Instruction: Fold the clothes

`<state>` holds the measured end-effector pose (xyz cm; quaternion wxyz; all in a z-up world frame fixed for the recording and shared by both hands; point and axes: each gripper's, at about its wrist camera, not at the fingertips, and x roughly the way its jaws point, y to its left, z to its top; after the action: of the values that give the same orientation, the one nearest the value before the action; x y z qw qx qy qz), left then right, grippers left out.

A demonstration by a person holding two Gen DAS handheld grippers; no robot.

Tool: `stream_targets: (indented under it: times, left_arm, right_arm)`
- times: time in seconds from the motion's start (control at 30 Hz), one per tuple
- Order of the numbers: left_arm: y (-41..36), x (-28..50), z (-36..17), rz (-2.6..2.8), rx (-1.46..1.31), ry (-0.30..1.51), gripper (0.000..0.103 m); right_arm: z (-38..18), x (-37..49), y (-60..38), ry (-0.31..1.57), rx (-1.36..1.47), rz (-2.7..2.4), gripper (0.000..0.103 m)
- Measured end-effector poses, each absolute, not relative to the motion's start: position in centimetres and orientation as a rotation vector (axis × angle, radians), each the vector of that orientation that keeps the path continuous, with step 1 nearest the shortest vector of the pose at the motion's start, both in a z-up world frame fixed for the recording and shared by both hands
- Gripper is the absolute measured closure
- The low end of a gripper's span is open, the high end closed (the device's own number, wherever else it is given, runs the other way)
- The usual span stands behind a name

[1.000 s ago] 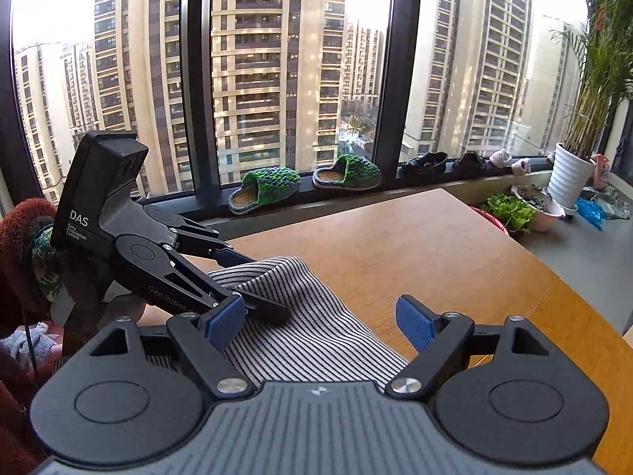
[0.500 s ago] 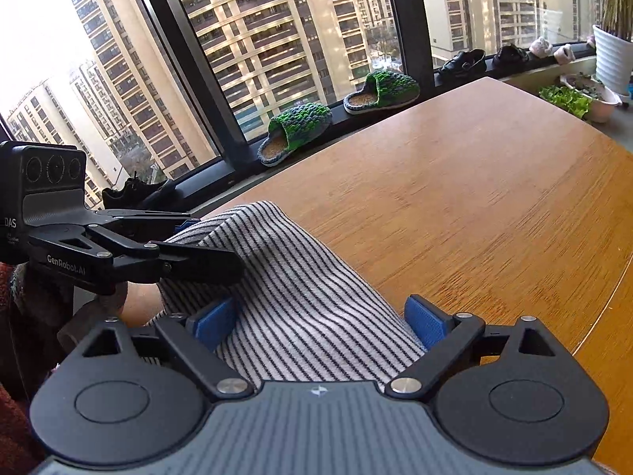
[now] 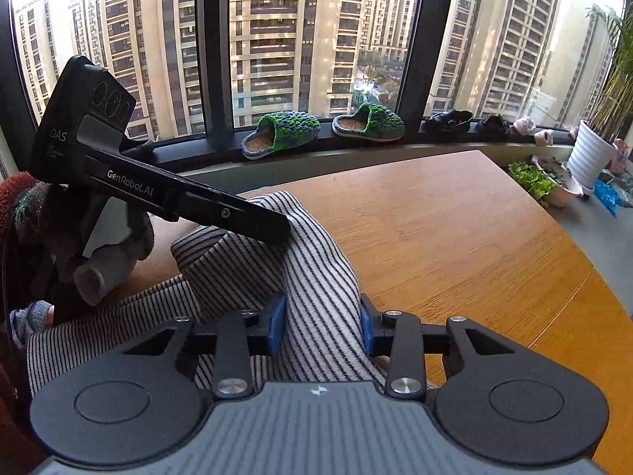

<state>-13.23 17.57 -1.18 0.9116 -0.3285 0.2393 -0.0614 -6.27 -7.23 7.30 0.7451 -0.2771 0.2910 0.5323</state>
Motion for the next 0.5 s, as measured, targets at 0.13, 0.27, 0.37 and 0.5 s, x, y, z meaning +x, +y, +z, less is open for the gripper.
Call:
stream_targets:
  times: [0.13,0.27,0.37,0.5]
  left_arm:
    - [18.4,-14.1,-0.3,-0.163,-0.781,0.486,0.009]
    - [17.9,-15.0,1.3,-0.196,-0.800,0.486,0.009]
    - [16.0,-15.6,2.3,-0.163,-0.724,0.526,0.010]
    - [13.3,-17.0,2.5,-0.113,-0.609,0.567,0.016]
  right_arm:
    - [6.9,-9.8,-7.5,0.491,-0.710,1.128,0.068]
    - [5.8,-12.8,-8.7,0.423,-0.717,1.123,0.068]
    - [4.7,-15.4,-9.4,0.312,-0.769,1.093,0.068]
    - [2.6,-19.8,-9.9,0.149,-0.897,1.039,0.067]
